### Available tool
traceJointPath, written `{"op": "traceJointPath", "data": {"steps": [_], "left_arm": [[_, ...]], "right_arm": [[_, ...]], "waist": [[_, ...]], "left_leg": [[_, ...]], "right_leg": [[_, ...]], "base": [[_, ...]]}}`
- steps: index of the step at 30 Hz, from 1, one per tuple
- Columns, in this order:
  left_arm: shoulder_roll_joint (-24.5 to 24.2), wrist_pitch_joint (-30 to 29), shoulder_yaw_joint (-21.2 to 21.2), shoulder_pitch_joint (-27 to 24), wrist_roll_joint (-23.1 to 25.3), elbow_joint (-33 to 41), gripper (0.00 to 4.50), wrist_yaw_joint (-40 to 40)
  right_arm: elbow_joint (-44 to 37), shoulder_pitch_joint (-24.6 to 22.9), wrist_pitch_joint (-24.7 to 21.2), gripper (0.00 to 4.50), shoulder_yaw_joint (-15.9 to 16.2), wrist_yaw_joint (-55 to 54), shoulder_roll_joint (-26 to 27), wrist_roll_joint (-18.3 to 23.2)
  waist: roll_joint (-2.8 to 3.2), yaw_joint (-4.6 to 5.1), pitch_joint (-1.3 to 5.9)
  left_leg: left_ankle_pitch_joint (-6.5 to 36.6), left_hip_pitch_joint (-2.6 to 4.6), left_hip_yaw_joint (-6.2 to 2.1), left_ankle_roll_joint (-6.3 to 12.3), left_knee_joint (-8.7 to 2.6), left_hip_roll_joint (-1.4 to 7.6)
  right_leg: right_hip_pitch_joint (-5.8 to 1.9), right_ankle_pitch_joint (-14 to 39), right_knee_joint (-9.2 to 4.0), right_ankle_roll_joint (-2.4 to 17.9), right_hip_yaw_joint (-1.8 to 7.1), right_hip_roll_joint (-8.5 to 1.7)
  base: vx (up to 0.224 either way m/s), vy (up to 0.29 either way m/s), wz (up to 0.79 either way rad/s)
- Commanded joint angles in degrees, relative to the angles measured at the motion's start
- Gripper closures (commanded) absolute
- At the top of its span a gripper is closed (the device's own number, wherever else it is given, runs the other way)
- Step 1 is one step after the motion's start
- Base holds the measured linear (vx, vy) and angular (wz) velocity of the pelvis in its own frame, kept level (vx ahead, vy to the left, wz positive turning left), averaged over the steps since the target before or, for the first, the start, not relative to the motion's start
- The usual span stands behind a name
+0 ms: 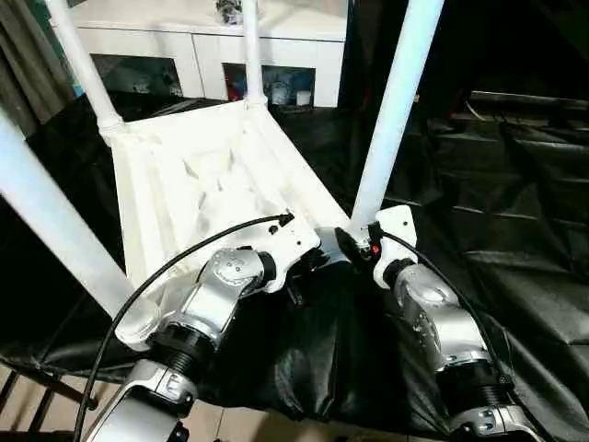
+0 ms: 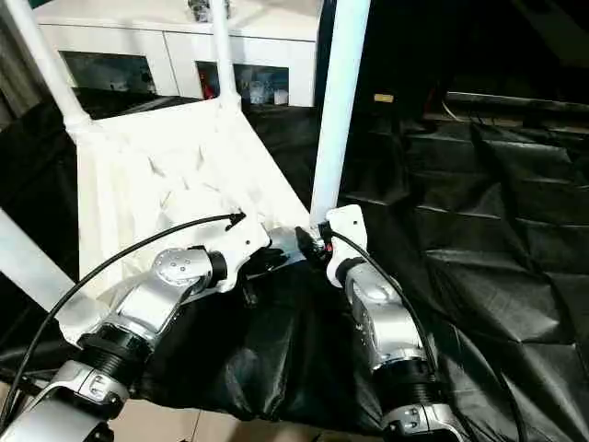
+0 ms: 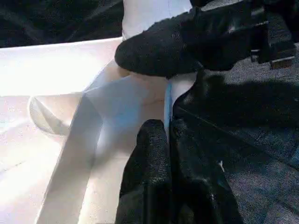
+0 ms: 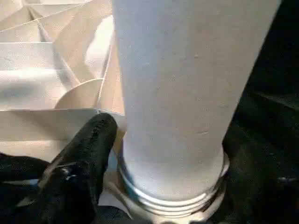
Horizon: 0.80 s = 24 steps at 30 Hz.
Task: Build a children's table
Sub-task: Rotate leg to tighten
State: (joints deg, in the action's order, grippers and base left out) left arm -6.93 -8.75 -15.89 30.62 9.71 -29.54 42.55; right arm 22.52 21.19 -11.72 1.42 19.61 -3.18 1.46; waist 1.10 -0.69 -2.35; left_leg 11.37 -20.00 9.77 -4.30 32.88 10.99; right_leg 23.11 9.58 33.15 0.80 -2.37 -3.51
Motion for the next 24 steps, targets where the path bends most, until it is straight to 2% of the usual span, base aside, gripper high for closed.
{"op": "traceJointPath", "data": {"steps": [1,3,6,7,9,10,13,15,16,19,20,21,22,24], "left_arm": [[0.94,2.67,-1.71,-0.64,-2.66,1.54,4.50,2.94],[-0.29,3.52,-1.64,-1.23,-3.73,2.36,4.50,5.90],[-1.85,4.09,-1.63,-1.90,-4.99,3.34,4.50,9.33],[-3.44,4.90,-1.65,-2.17,-5.70,3.67,4.50,12.02],[-5.25,5.89,-1.34,-2.28,-6.53,3.62,4.50,14.77],[-5.92,6.64,-1.12,-2.35,-7.23,3.55,4.50,16.40],[-6.91,6.51,-0.99,-2.35,-7.71,3.56,4.50,18.18],[-8.52,7.03,-0.92,-2.46,-8.60,3.49,4.50,21.38],[-8.52,7.03,-0.92,-2.46,-8.60,3.49,4.50,21.38],[-10.18,7.90,-1.07,-2.14,-9.42,2.72,4.50,24.15],[-11.00,8.47,-1.14,-1.73,-9.56,1.97,4.50,25.76],[-11.00,8.47,-1.14,-1.73,-9.56,1.97,4.50,25.76],[-11.40,8.75,-1.22,-1.48,-9.39,1.58,4.50,26.38],[-11.78,9.20,-1.23,-1.00,-9.16,0.77,4.50,27.09]], "right_arm": [[-0.88,-1.28,0.56,0.63,7.01,9.93,-0.90,0.69],[-1.07,-1.41,1.78,0.63,7.38,13.12,-3.34,0.93],[-1.19,-1.59,3.72,0.63,7.93,17.11,-6.19,0.95],[-1.38,-1.66,4.93,0.63,8.29,21.32,-8.63,1.39],[-2.13,-1.76,5.87,0.63,8.97,27.44,-11.75,2.34],[-2.47,-1.78,6.30,0.63,9.27,30.07,-12.96,2.68],[-3.54,-1.89,5.70,0.63,9.56,33.99,-14.24,4.11],[-4.85,-1.83,4.93,0.63,10.31,39.38,-15.98,6.22],[-4.85,-1.83,4.93,0.63,10.31,39.38,-15.98,6.22],[-4.93,-1.36,5.08,0.94,11.25,44.60,-17.47,7.61],[-4.66,-0.96,5.06,0.99,11.90,46.86,-17.99,7.77],[-4.66,-0.96,5.06,0.99,11.90,46.86,-17.99,7.77],[-4.66,-0.83,5.10,1.23,12.55,47.98,-18.37,7.54],[-4.65,-0.73,5.31,1.36,13.66,49.42,-18.96,6.93]], "waist": [[-0.52,-0.21,2.74],[-0.54,-0.33,2.88],[-0.58,-0.17,2.99],[-0.22,-0.19,2.92],[-0.39,-0.33,2.99],[-0.29,-0.52,2.90],[-0.14,-1.06,2.87],[-0.19,-1.44,2.94],[-0.23,-1.50,2.92],[-0.31,-1.72,2.95],[-0.52,-1.83,2.94],[-0.50,-1.91,2.94],[-0.57,-1.97,2.90],[-0.63,-2.03,2.89]], "left_leg": [[11.59,-0.54,-0.26,3.08,-3.72,1.46],[10.93,-0.65,-0.30,3.51,-3.59,1.54],[9.61,-0.68,-0.15,4.51,-3.34,1.54],[9.62,-0.58,-0.08,4.83,-3.33,1.58],[9.30,-0.69,-0.07,5.55,-3.18,1.53],[9.54,-0.54,-0.03,5.98,-3.19,1.61],[9.27,-0.22,0.03,5.90,-3.29,1.93],[8.62,-0.01,0.07,5.70,-3.26,2.03],[8.48,-0.22,0.02,5.93,-3.29,2.04],[8.37,-0.22,0.12,6.17,-3.23,2.12],[8.34,-0.23,0.18,6.18,-3.17,2.08],[8.30,-0.26,0.18,6.15,-3.17,2.06],[8.33,-0.27,0.20,6.04,-3.19,2.08],[7.98,-0.30,0.15,5.86,-3.19,2.02]], "right_leg": [[-2.86,16.12,-4.18,10.11,2.05,-3.68],[-3.10,14.42,-3.91,10.50,2.08,-3.82],[-3.20,11.38,-3.58,12.23,1.99,-3.80],[-3.04,10.91,-3.69,12.76,2.02,-3.79],[-3.33,10.21,-3.45,13.25,1.97,-3.75],[-3.20,10.83,-3.56,13.34,1.93,-3.73],[-2.97,11.56,-3.53,13.45,1.96,-3.74],[-2.94,9.73,-3.23,14.02,2.03,-3.71],[-3.11,8.83,-3.01,14.32,1.96,-3.67],[-3.09,8.54,-2.91,14.45,1.87,-3.75],[-3.08,8.84,-2.93,14.37,1.88,-3.76],[-3.13,9.02,-2.88,14.37,1.87,-3.79],[-3.08,9.65,-2.97,14.13,1.86,-3.80],[-3.09,10.31,-2.99,13.77,1.85,-3.82]], "base": [[0.000,0.000,0.00],[0.000,0.000,0.00],[0.000,0.000,0.00],[0.000,0.000,0.00],[0.000,0.000,0.00],[0.000,0.000,0.00],[0.000,0.000,0.00],[0.000,0.000,0.00],[0.000,0.000,0.00],[0.000,0.000,0.00],[0.000,0.000,0.00],[0.000,0.000,0.00],[0.000,0.000,0.00],[0.000,0.000,0.00]]}}
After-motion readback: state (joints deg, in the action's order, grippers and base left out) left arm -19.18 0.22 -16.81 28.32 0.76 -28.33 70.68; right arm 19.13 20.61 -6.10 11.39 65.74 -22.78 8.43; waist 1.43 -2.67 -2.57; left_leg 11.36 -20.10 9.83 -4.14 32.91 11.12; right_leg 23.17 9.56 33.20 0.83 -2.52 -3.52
